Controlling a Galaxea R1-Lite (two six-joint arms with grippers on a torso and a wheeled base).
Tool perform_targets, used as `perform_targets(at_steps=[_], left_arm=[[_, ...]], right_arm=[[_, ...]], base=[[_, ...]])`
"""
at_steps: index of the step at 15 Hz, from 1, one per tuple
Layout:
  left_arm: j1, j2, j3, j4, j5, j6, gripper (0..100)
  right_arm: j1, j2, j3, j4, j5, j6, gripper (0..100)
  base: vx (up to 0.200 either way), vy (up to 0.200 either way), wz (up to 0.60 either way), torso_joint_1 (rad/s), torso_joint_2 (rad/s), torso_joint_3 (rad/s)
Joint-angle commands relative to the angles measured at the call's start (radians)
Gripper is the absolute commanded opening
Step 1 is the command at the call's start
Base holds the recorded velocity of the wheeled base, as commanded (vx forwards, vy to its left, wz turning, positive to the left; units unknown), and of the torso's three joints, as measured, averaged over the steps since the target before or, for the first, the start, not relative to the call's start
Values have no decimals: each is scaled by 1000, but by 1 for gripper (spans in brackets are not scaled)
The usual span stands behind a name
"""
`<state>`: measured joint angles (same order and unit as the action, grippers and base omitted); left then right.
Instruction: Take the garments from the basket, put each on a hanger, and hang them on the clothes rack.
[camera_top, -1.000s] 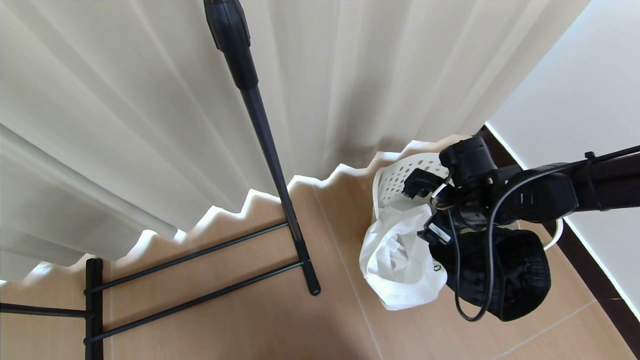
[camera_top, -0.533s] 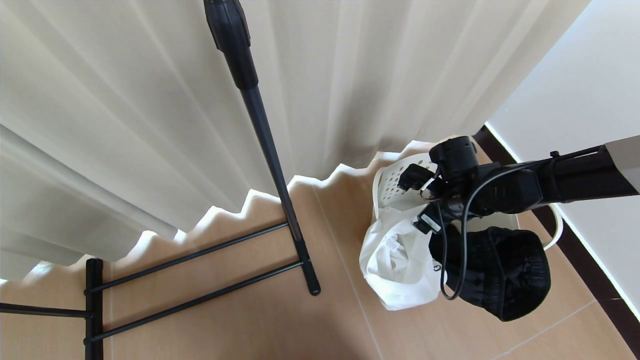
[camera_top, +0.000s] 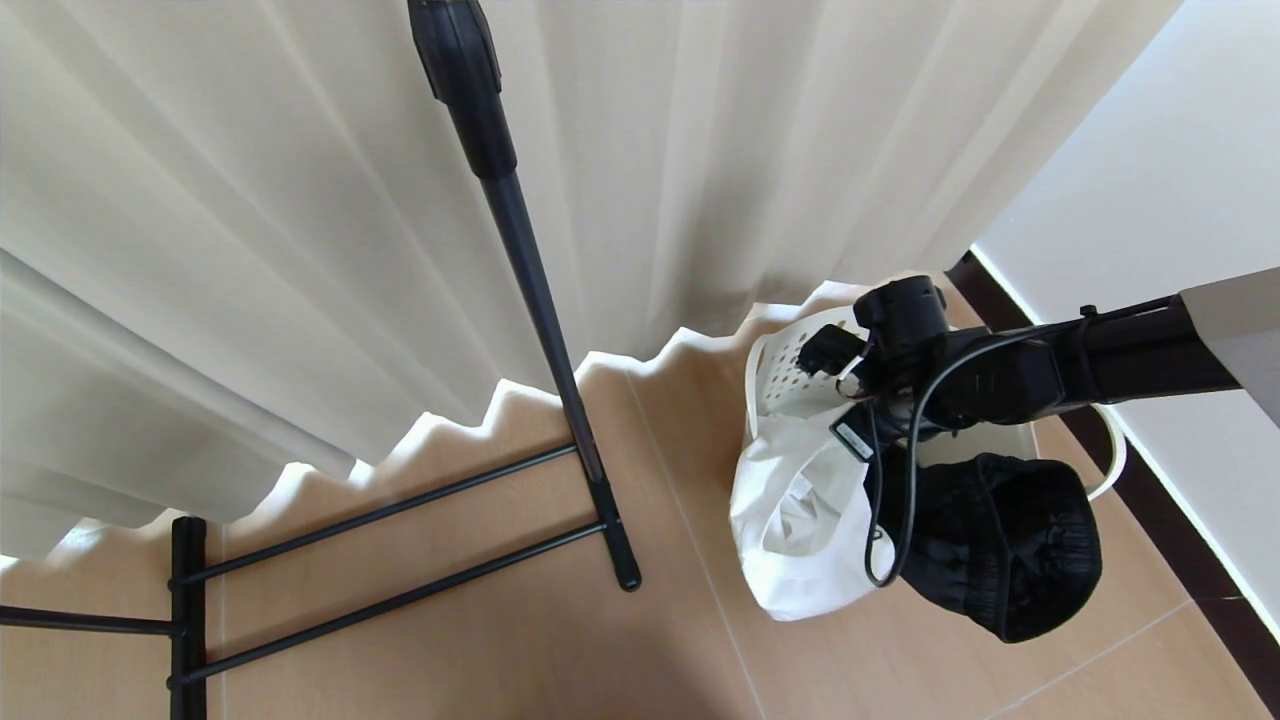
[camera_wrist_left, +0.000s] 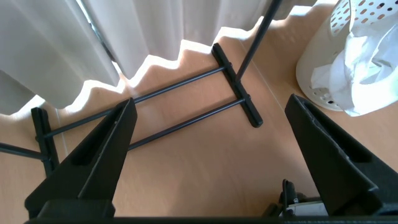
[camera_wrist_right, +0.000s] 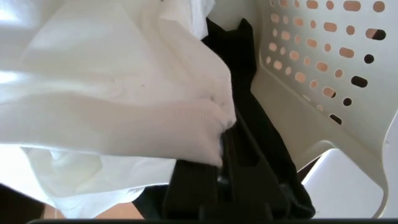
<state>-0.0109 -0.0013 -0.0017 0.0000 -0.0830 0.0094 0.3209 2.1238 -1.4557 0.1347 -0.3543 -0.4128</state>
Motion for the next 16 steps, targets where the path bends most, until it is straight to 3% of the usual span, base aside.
perform_targets(at_steps=[1,5,8,9,10,13,16], left_arm=[[0,1,0,0,0,0,100],[0,1,0,0,0,0,100],[0,1,0,0,-1,1,100],[0,1,0,0,-1,1,100],[0,1,0,0,0,0,100],[0,1,0,0,0,0,100],[0,1,0,0,-1,1,100]], right_arm=[[10,-88,64,0,0,35,0],[96,-420,322,0,-5,160,0],[179,-627,443,5,-8,224,0],[179,-627,443,5,-8,224,0],[254,-786,515,8,-8,235,0],[336,-953,591,5,-6,235,0],[349,-1052,657,-1,8,236,0]], base=[[0,0,0,0,0,0],[0,0,0,0,0,0],[0,0,0,0,0,0],[0,0,0,0,0,0],[0,0,0,0,0,0],[0,0,0,0,0,0],[0,0,0,0,0,0]])
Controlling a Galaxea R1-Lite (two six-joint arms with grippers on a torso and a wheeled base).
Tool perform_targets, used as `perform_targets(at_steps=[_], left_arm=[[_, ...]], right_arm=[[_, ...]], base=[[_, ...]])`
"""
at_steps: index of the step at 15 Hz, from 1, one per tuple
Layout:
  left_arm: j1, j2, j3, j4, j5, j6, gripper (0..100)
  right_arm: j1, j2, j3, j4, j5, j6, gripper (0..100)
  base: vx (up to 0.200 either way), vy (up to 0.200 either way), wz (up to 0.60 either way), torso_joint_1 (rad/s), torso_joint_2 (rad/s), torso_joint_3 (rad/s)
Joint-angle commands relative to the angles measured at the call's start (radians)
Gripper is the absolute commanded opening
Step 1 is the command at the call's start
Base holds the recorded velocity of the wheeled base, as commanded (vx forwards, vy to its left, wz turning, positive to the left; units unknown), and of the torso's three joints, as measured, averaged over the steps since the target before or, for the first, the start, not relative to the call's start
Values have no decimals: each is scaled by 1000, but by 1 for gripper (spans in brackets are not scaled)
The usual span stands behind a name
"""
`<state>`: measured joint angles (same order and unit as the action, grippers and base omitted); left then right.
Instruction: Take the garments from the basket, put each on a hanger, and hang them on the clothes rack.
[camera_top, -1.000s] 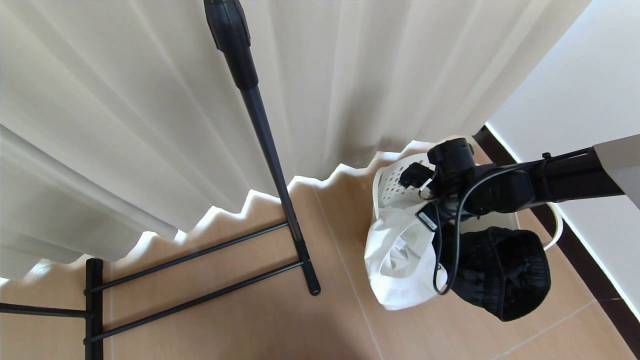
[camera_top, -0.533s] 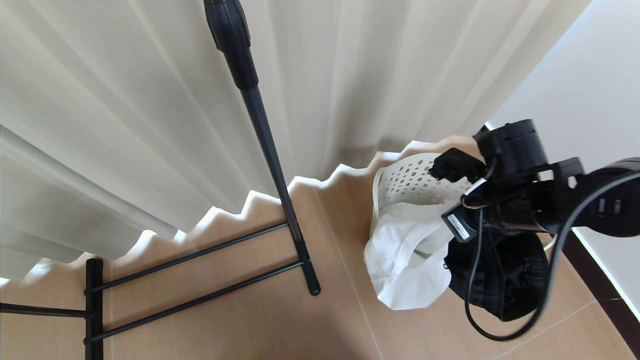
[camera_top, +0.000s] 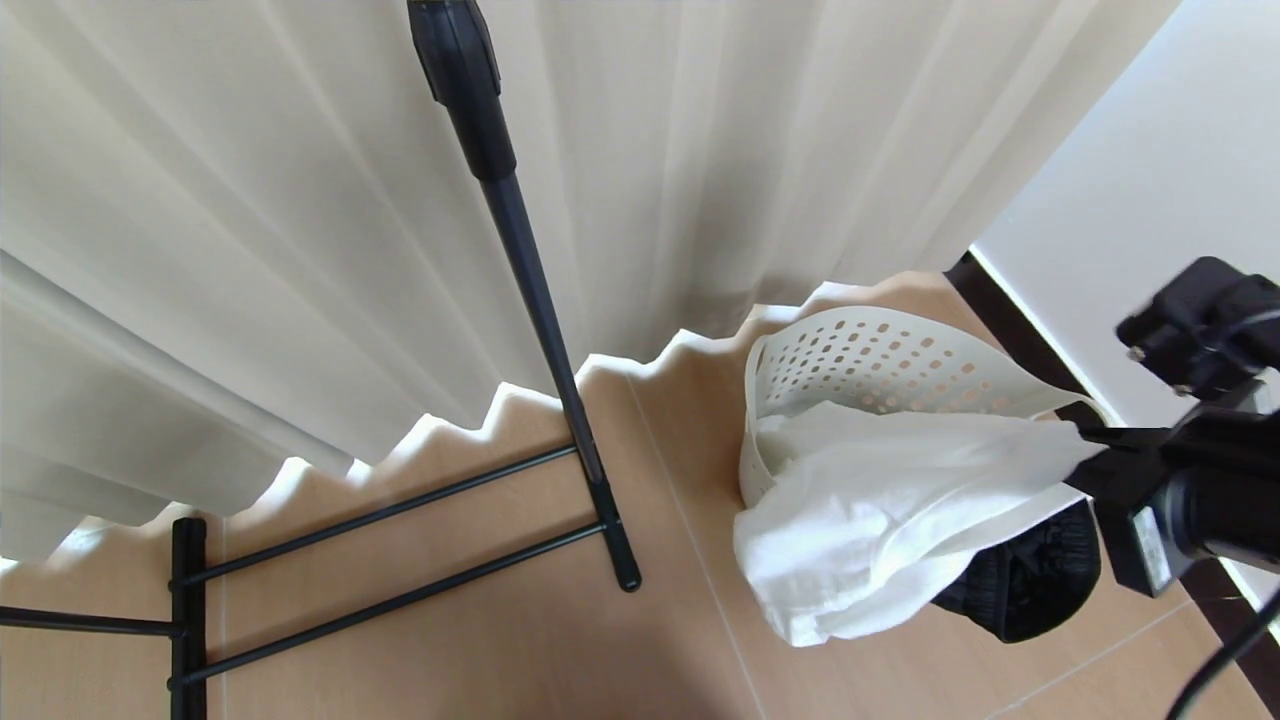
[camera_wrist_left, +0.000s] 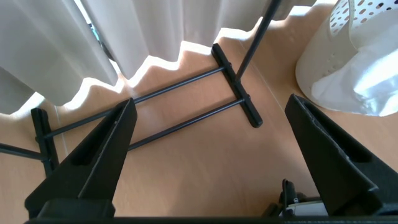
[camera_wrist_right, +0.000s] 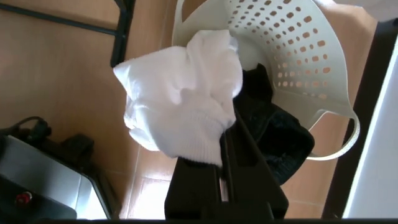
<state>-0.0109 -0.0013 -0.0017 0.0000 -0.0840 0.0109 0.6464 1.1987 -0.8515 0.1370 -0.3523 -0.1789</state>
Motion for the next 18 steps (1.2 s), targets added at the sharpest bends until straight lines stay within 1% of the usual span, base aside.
perform_targets(at_steps=[1,3,6,18], left_arm=[[0,1,0,0,0,0,100],[0,1,0,0,0,0,100],[0,1,0,3,0,0,100],[0,1,0,3,0,0,100]], right_arm=[[24,-119,54,-4,7,-4,0],[32,-80,63,-43,6,-5,0],[32,-80,88,-96,6,-4,0],[32,-76,111,-109,9,-4,0]], base=[[0,0,0,0,0,0],[0,0,0,0,0,0],[0,0,0,5,3,75],[0,0,0,4,-11,186]])
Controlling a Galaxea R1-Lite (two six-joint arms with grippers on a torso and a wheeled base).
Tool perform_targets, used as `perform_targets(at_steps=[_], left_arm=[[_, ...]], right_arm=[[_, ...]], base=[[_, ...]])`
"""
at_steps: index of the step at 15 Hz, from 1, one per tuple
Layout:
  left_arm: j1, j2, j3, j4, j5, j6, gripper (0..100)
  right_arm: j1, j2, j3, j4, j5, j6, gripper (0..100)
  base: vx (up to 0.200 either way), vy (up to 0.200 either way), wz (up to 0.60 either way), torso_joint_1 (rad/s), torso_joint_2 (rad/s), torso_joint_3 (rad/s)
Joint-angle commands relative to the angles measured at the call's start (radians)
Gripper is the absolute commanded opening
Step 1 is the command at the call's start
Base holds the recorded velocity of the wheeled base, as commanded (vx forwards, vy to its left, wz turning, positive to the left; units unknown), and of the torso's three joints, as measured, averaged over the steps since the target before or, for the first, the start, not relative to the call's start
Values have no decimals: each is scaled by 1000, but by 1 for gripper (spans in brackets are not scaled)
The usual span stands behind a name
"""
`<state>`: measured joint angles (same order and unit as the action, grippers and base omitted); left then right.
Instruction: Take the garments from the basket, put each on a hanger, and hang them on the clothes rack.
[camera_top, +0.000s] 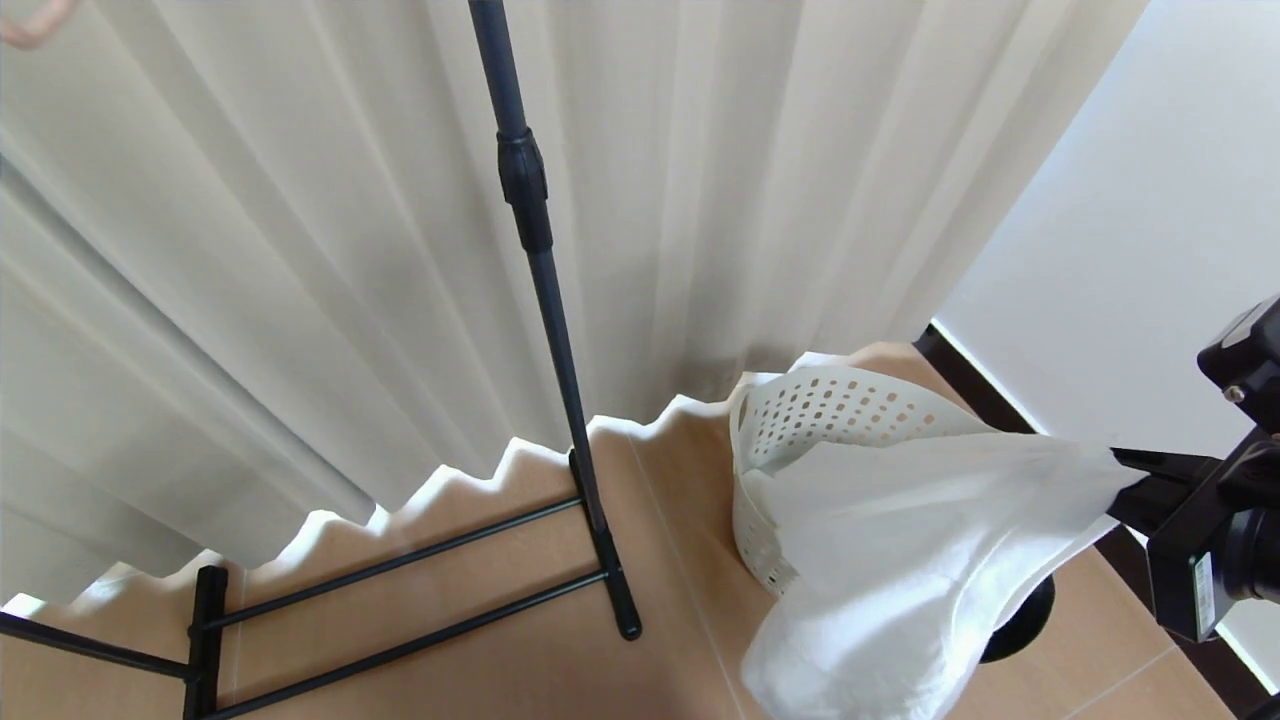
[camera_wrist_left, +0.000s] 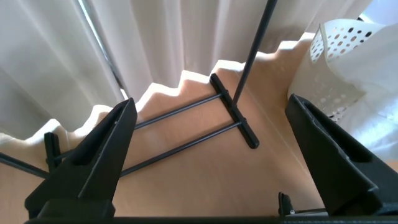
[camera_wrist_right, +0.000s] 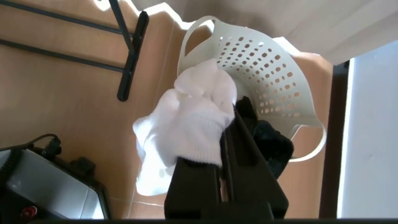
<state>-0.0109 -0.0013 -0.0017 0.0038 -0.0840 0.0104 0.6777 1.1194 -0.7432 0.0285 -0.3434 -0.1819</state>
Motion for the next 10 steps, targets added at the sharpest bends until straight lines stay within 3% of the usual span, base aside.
perform_targets(at_steps=[1,10], left_arm=[[0,1,0,-1,0,0,100],[0,1,0,-1,0,0,100]], right_arm=[[0,4,2,-1,0,-1,0],[0,4,2,-1,0,-1,0]], base=[[0,0,0,41,-256,-22],[0,0,0,107,-439,-131]])
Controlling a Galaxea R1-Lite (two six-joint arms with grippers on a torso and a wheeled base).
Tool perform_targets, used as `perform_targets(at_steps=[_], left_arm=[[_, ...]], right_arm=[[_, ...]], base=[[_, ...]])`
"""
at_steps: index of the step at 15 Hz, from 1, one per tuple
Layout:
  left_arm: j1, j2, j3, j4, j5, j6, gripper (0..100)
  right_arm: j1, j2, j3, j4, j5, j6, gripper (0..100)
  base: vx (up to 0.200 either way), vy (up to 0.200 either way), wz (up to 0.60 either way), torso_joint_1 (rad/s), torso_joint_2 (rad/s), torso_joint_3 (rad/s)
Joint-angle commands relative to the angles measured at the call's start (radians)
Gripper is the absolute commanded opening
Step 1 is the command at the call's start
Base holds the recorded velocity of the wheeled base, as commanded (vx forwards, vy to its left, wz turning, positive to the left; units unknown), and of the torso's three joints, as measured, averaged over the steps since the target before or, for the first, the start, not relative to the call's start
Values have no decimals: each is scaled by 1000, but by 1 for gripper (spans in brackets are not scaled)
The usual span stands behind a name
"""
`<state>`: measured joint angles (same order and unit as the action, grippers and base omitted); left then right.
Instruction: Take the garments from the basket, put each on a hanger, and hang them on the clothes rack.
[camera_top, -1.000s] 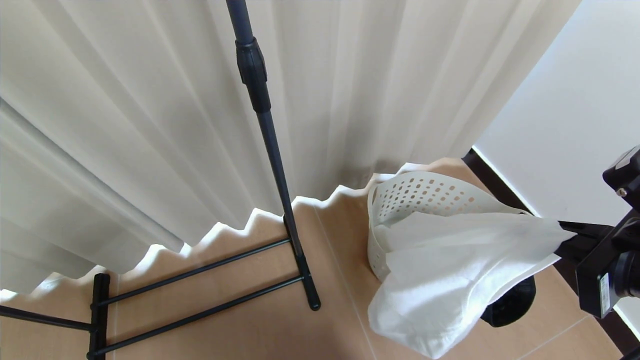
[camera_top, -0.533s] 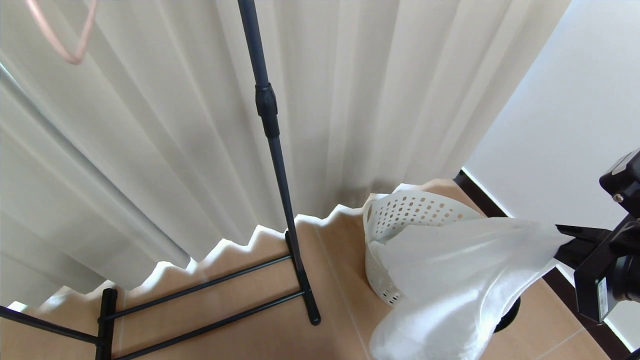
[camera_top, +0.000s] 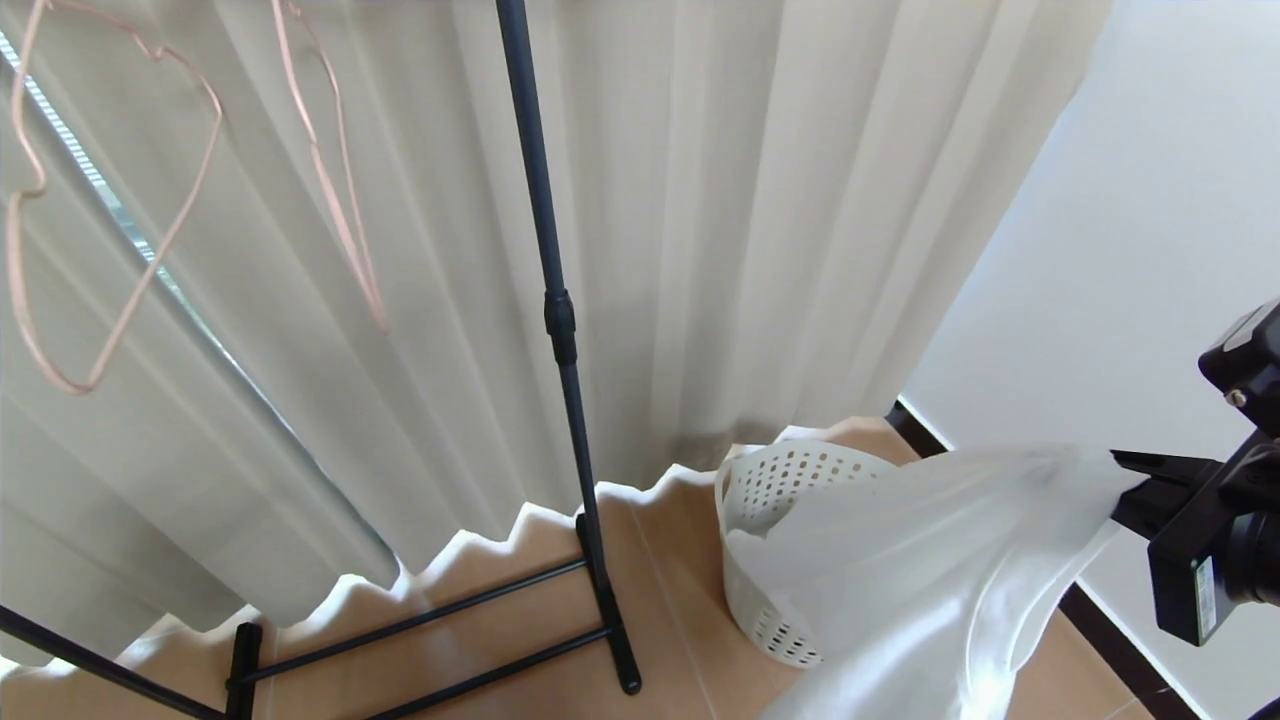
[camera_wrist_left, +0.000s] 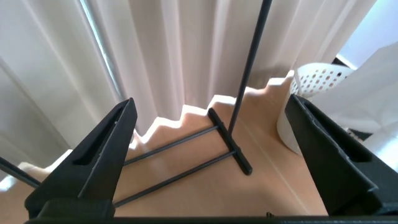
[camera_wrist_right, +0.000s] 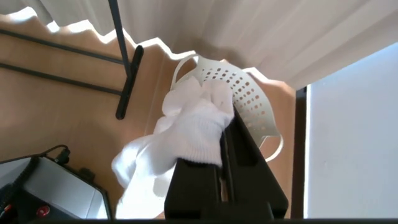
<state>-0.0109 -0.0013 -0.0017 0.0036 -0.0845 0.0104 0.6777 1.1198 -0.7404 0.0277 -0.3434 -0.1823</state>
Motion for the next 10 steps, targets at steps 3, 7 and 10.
perform_targets(at_steps=[3,7,10], left_arm=[[0,1,0,-1,0,0,100],[0,1,0,-1,0,0,100],[0,1,0,-1,0,0,100]], right_arm=[[0,2,0,0,0,0,0],[0,2,0,0,0,-2,0],[0,3,1,0,0,-2,0]], base=[[0,0,0,167,-491,-136],[0,0,0,190,-518,-129],[0,0,0,207,-536,-131]])
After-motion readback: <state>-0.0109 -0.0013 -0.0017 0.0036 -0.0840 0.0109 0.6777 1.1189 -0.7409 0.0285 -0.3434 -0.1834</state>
